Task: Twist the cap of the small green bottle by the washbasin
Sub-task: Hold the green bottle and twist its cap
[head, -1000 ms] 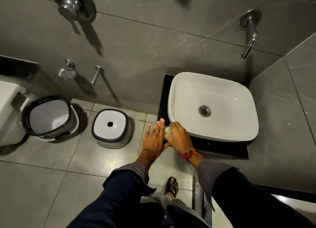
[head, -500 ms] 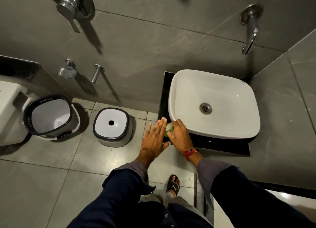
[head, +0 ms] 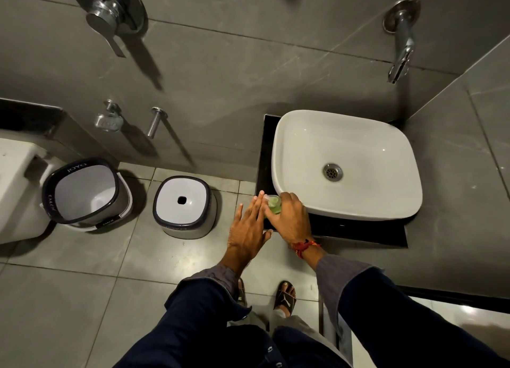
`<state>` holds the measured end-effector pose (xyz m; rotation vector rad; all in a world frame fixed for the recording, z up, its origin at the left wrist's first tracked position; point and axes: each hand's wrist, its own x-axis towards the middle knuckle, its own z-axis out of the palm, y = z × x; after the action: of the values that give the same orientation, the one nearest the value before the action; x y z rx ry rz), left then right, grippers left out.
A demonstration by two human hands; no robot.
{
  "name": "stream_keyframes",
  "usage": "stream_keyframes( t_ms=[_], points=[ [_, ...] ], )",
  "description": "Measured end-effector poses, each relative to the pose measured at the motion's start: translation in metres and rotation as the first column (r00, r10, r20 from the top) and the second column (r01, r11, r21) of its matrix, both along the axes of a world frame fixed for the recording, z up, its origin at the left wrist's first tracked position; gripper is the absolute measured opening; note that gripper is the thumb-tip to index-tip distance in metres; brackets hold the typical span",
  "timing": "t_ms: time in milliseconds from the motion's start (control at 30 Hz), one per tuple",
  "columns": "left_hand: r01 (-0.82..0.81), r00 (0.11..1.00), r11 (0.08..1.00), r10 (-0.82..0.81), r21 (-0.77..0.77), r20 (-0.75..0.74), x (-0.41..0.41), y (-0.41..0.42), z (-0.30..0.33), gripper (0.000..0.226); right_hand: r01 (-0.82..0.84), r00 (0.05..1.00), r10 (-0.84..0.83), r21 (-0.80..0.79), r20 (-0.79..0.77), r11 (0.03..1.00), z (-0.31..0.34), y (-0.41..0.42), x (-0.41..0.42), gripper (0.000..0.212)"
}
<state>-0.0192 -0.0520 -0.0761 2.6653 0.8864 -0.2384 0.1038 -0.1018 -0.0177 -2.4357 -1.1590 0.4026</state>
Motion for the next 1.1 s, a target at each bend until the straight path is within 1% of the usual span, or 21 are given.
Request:
stream_keyframes(
  t_ms=[100, 200, 333, 367, 433, 467, 500, 567, 600, 700, 767, 900, 1000, 1067, 1100],
  points=[
    [0.011, 1.0, 1.0, -0.011, -0.003, -0.002, -0.001, 0.002, 0.0, 0.087, -0.027, 0.997, 0.032, 0.081, -0.069, 0.996, -0.002, -0.003, -0.002, 0.036],
    [0.013, 1.0, 1.0, -0.013, -0.005, 0.012, -0.001, 0.004, 0.001, 0.088, -0.004, 0.996, 0.011, 0.081, -0.085, 0.997, -0.005, -0.001, 0.002, 0.025],
    [0.024, 0.999, 1.0, -0.024, -0.001, 0.03, -0.002, 0.006, 0.001, 0.09, 0.018, 1.0, -0.018, 0.011, -0.007, 1.0, -0.006, -0.004, 0.002, 0.033],
    [0.029, 0.999, 1.0, -0.029, 0.002, 0.026, -0.002, 0.007, 0.0, 0.09, 0.022, 1.0, -0.022, 0.023, 0.006, 0.999, -0.005, -0.006, 0.0, 0.036],
    [0.035, 0.999, 0.999, -0.035, 0.004, 0.024, -0.002, 0.009, -0.002, 0.091, 0.019, 0.999, -0.016, 0.091, -0.036, 0.996, -0.003, -0.008, -0.003, 0.044],
    [0.037, 0.999, 0.999, -0.037, 0.004, 0.025, -0.003, 0.01, -0.002, 0.092, -0.001, 0.998, 0.008, 0.122, -0.055, 0.992, -0.003, -0.007, -0.004, 0.043],
    [0.038, 0.999, 0.999, -0.038, -0.002, 0.028, -0.003, 0.01, -0.003, 0.092, -0.026, 0.997, 0.036, 0.139, -0.064, 0.99, -0.004, -0.007, -0.004, 0.038],
    [0.043, 0.999, 0.999, -0.042, -0.01, 0.033, -0.003, 0.01, -0.004, 0.093, -0.045, 0.995, 0.056, 0.138, -0.08, 0.989, -0.006, -0.006, -0.002, 0.027],
    [0.043, 0.999, 0.999, -0.043, -0.005, 0.033, -0.004, 0.011, -0.004, 0.094, -0.04, 0.995, 0.053, 0.14, -0.089, 0.989, -0.007, -0.005, -0.002, 0.026],
    [0.04, 0.999, 0.999, -0.039, -0.014, 0.038, -0.004, 0.011, -0.006, 0.096, 0.005, 0.993, 0.015, 0.161, -0.12, 0.987, -0.012, -0.006, -0.002, 0.026],
    [0.047, 0.998, 0.999, -0.046, -0.018, 0.037, -0.006, 0.011, -0.007, 0.096, 0.059, 0.991, -0.039, 0.152, -0.131, 0.987, -0.014, -0.006, -0.005, 0.027],
    [0.069, 0.997, 0.998, -0.069, -0.001, 0.039, -0.01, 0.013, -0.007, 0.095, 0.162, 0.982, -0.149, 0.109, -0.12, 0.981, -0.011, -0.002, -0.008, 0.038],
    [0.085, 0.996, 0.996, -0.085, -0.007, 0.042, -0.008, 0.015, -0.007, 0.096, 0.16, 0.983, -0.147, 0.127, -0.105, 0.979, -0.007, -0.003, -0.013, 0.043],
    [0.086, 0.996, 0.996, -0.086, -0.01, 0.04, -0.007, 0.015, -0.007, 0.097, 0.175, 0.98, -0.156, 0.157, -0.127, 0.972, -0.006, -0.006, -0.016, 0.045],
    [0.085, 0.996, 0.996, -0.084, -0.013, 0.038, -0.006, 0.015, -0.007, 0.097, 0.185, 0.976, -0.16, 0.175, -0.149, 0.967, -0.006, -0.007, -0.018, 0.049]
  ],
)
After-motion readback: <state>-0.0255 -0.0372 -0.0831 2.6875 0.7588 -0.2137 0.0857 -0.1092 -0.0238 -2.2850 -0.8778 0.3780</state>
